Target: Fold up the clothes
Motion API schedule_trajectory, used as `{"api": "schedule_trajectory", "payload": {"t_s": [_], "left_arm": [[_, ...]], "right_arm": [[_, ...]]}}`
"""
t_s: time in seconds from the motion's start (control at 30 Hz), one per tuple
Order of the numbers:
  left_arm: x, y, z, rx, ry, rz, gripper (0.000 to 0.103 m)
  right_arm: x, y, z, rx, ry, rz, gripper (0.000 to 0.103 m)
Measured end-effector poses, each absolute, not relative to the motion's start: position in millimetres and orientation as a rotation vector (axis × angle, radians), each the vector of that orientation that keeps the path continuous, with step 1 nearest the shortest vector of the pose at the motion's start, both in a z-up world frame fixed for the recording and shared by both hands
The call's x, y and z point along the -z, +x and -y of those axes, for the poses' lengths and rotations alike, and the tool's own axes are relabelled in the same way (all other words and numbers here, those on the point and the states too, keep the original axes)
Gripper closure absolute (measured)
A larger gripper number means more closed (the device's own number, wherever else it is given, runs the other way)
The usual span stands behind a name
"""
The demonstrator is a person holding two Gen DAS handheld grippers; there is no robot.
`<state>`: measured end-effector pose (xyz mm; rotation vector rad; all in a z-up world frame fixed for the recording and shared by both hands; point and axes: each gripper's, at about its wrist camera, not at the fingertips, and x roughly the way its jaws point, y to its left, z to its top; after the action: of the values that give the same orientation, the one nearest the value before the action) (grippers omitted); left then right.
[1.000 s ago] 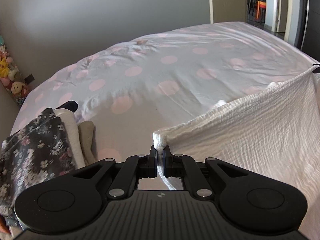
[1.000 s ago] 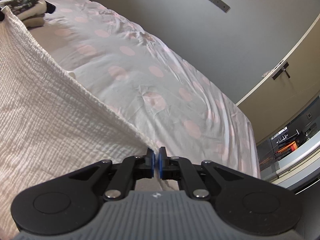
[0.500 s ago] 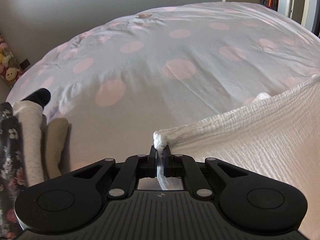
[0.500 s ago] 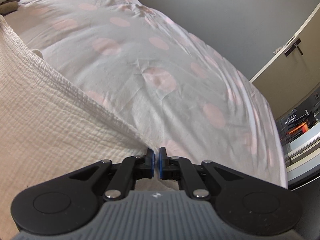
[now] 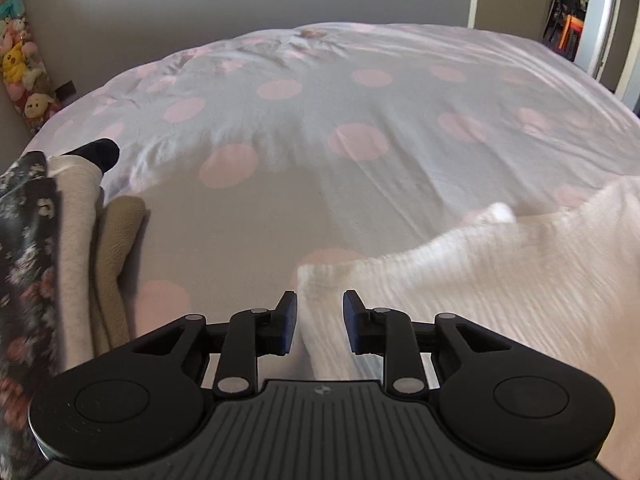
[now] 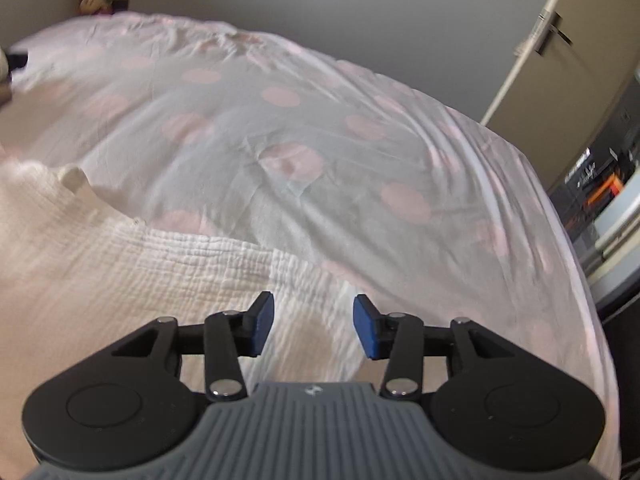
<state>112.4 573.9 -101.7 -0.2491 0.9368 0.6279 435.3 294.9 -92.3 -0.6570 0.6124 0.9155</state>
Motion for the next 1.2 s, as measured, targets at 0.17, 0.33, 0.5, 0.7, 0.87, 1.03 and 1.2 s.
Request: {"api": "schedule_trajectory", "payload": {"t_s": [0.17,0.33,0.5,0.7,0.87,1.03,1.2], "left_arm": [[79,72,-522,-0.584,-0.261,-0.915,0.08],[76,20,-471,-0.576,-0.32,-0.892,0.078],[93,-22,-444,-0.601,-0.445,-0.861,0.071],[117,-45,-441,-0.674,-0.591,-0.832,0.071],[133,-40,-439,-0.641,-0.644,-0.855,0.071],[145,-29,-433,-0.615,-0.634,-0.88,0.095],[131,-36,-426,-0.623,-0.576,-0.81,0.101]], "right_arm": [[84,414,-228,-0.875,-0.49,-0.73,0.057],[102,384,-156,-0.83,-0.36,-0.829,0.059],[122,371,-96,-0.756,-0.152,-0.913,0.058],[147,369,-68,-0.71,0.065,-0.98,0.058],[168,362,-73,-0.715,0.122,-0.976,0.061],[165,352,-80,-0.737,0.091,-0.934,0.092],[146,342,-54,-0.733,0.183,-0.848,0.097]]}}
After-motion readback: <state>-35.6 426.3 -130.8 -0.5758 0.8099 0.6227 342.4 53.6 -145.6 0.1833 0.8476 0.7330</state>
